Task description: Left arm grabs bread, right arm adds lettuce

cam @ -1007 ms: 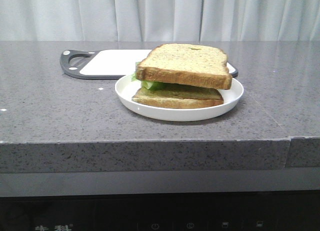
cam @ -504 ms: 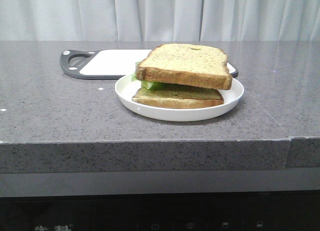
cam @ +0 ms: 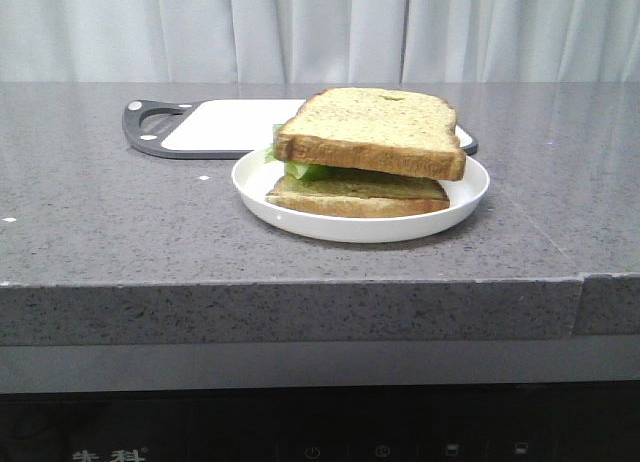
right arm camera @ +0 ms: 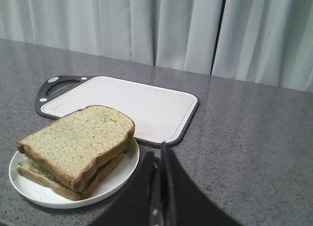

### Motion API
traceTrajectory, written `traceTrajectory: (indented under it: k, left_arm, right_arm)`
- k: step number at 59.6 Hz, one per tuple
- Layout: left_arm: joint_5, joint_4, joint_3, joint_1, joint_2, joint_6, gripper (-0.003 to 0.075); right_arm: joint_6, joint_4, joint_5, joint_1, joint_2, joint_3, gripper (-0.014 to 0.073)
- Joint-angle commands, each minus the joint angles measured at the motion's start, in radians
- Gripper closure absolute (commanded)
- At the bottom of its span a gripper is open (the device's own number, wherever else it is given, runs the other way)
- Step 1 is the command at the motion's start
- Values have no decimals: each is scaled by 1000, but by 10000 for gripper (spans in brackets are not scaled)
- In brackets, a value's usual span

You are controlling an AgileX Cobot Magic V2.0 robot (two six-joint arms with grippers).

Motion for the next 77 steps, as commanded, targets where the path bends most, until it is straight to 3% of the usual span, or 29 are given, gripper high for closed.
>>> traceTrajectory:
  k: [1, 5, 16, 29, 38, 77]
  left_arm:
    - [-68, 284, -29, -6, -22, -320, 741]
    - [-68, 404, -23, -6, -59, -424, 741]
    - [-83, 472, 15, 6, -189, -426, 741]
    - [-155, 479, 120, 92, -198, -474, 741]
    - [-217, 458, 201, 97, -198, -501, 741]
    - [-187, 452, 202, 97, -198, -501, 741]
  right_arm:
    - [1, 8, -69, -6, -1, -27, 655]
    - [1, 8, -69, -6, -1, -27, 655]
    - [1, 8, -69, -6, -1, -27, 655]
    - [1, 8, -69, -6, -1, -27, 655]
    - [1, 8, -69, -6, 0, -27, 655]
    - [1, 8, -69, -6, 0, -27, 655]
